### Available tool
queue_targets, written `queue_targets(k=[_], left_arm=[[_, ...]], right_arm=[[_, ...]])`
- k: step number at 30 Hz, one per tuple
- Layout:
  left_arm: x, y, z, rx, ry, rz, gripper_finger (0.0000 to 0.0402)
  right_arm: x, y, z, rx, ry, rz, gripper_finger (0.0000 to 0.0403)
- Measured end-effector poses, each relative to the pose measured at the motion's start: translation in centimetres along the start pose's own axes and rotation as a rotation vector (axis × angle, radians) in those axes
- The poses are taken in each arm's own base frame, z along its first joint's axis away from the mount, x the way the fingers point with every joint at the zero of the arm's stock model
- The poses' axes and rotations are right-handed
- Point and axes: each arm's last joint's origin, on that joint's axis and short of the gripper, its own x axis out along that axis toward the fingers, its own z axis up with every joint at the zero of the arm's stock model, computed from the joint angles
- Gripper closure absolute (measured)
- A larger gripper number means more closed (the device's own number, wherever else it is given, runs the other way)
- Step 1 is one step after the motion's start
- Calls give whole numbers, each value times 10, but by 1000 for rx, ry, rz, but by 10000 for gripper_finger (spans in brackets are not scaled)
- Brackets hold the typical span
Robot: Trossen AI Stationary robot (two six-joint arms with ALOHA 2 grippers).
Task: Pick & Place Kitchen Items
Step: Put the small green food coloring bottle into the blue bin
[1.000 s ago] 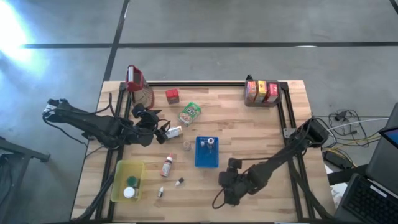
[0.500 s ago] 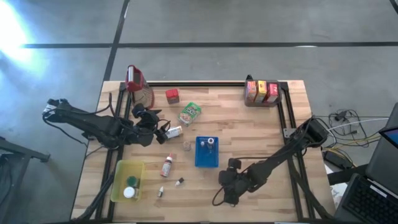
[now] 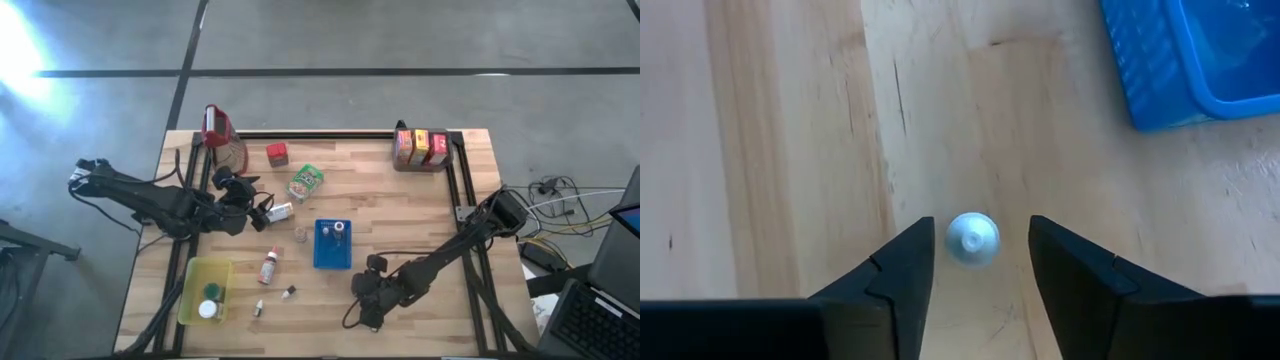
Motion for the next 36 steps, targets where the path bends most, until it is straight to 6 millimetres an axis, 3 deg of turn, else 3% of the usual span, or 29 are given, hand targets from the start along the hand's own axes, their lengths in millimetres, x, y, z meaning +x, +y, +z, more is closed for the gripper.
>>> queue_targets(k=[14,24,36], left_arm=[[0,0,0,0,0,0,101],[0,0,0,0,0,0,101],[0,0,0,0,0,0,101]], right_arm=[[2,-2,-1,-7,-3,0,330],[1,-1,0,-9,-5,3,319],[1,-1,0,-8,-7,5,335]])
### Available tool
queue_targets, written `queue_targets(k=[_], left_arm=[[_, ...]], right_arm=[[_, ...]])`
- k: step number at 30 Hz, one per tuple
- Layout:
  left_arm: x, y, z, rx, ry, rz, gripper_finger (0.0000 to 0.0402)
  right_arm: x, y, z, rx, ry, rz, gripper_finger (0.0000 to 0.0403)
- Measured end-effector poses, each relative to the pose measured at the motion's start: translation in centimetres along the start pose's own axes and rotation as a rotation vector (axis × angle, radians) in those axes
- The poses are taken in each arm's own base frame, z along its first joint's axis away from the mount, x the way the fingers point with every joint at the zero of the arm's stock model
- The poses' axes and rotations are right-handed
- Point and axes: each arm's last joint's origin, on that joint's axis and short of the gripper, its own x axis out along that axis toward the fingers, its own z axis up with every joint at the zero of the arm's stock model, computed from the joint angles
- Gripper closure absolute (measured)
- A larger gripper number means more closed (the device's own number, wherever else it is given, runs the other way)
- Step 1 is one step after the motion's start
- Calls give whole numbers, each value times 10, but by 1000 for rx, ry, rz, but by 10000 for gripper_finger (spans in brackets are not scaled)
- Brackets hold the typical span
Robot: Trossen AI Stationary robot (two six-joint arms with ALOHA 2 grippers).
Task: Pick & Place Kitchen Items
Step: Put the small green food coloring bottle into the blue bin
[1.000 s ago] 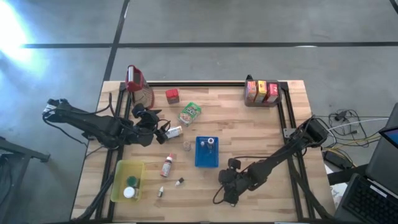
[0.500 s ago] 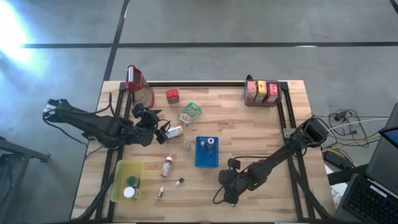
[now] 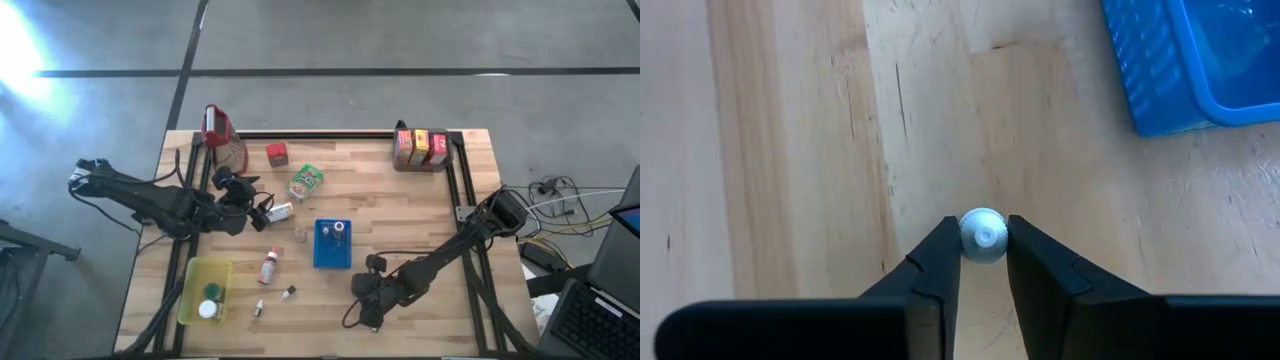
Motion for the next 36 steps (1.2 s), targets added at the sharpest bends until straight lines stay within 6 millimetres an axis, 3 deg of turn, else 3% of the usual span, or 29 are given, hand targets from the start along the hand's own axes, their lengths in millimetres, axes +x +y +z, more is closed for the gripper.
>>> queue_targets(k=[9,20,27,36], left_arm=[[0,0,0,0,0,0,101],[0,0,0,0,0,0,101],[0,0,0,0,0,0,101],[0,0,0,0,0,0,101]], right_arm=[[-5,4,9,-16,4,46,335],[-19,1,49,-62,26,80,323],[-24,-11,79,-8,-42,42,339],[-27,-38,107,-49,-41,-11,328]])
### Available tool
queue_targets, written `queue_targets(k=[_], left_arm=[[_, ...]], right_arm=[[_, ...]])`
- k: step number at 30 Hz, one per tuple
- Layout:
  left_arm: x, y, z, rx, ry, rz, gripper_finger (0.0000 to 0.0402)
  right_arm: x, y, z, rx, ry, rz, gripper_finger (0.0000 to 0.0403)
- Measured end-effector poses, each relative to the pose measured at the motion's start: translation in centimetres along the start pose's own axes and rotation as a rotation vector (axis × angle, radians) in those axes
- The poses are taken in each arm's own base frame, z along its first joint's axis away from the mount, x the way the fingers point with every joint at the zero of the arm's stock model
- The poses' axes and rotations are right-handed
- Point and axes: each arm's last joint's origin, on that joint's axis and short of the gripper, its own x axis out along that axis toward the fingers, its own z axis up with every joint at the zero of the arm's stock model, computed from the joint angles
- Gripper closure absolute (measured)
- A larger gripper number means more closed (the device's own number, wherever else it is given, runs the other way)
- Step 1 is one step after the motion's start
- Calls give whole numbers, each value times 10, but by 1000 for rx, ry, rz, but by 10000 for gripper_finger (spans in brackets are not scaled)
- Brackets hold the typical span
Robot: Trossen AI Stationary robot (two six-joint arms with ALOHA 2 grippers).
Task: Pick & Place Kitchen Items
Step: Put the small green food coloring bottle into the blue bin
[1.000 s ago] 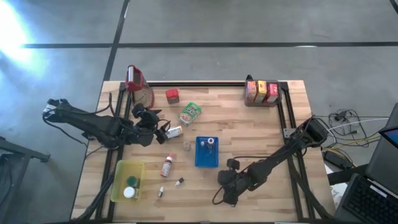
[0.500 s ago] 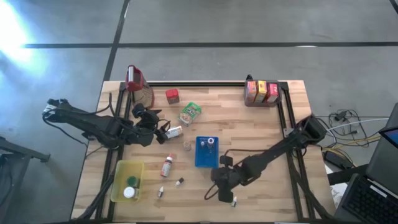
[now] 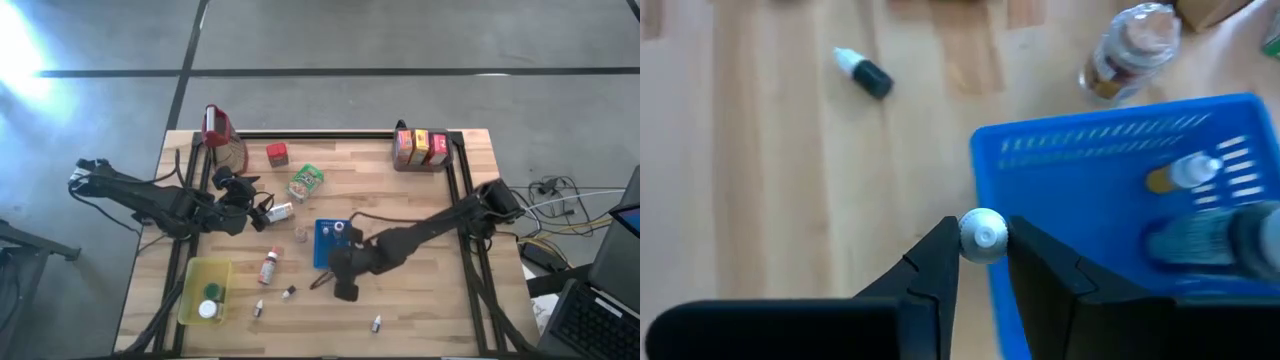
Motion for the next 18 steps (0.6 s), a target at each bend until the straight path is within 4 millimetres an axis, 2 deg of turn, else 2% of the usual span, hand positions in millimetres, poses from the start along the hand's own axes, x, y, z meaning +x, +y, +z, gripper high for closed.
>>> queue_targets(k=[5,11,18], left_arm=[[0,0,0,0,0,0,101],[0,0,0,0,0,0,101],[0,0,0,0,0,0,101]], right_arm=[[-1,-21,14,-57,17,-34,340],[0,-46,32,-115,21,17,331],[3,-73,42,-182,34,58,339]])
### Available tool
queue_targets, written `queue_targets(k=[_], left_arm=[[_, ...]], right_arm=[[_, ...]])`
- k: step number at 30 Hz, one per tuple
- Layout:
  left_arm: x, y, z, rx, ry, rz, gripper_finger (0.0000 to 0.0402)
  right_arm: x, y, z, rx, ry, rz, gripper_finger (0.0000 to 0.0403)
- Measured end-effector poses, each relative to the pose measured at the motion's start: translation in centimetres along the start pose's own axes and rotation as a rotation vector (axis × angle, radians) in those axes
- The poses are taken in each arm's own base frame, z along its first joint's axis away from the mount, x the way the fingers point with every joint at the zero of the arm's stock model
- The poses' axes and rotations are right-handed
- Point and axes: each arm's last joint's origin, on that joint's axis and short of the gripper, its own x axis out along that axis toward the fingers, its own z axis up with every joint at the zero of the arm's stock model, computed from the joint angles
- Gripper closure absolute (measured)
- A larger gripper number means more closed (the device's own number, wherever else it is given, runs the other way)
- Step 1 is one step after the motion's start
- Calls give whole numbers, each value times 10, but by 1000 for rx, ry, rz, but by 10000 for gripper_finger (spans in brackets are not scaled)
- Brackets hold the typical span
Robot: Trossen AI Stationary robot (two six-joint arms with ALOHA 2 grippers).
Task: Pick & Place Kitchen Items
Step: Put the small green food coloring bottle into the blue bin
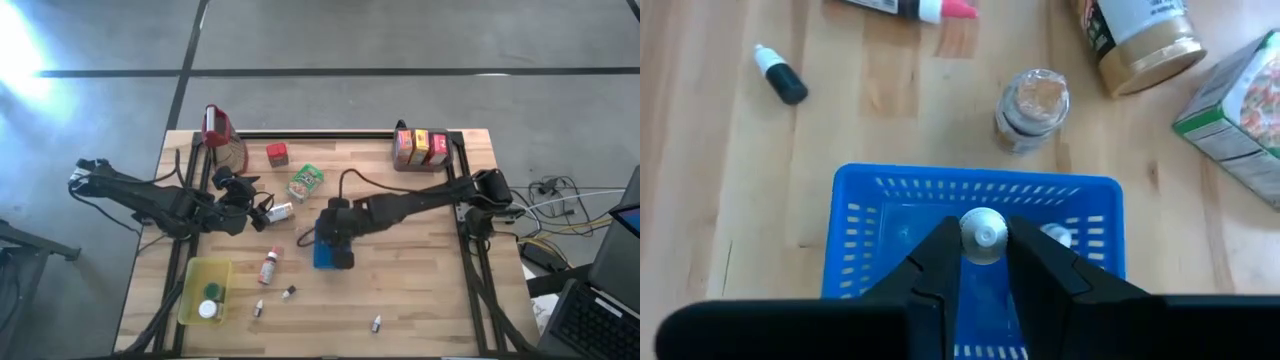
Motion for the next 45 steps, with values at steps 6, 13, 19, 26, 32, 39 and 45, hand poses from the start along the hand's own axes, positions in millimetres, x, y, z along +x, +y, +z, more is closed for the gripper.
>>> queue_targets(k=[6,13,19,26,32,39,45], left_arm=[[0,0,0,0,0,0,101],[0,0,0,0,0,0,101],[0,0,0,0,0,0,101],[0,0,0,0,0,0,101],[0,0,0,0,0,0,101],[0,0,0,0,0,0,101],[0,0,0,0,0,0,101]], right_arm=[[1,-12,4,-44,-21,51,333],[1,-24,5,-118,-26,77,340],[3,-37,6,-118,-39,101,335],[5,-42,7,-117,-49,99,339],[9,-42,3,-119,-47,101,336],[18,-41,-5,-121,-63,126,339],[25,-41,-12,-108,-53,126,337]])
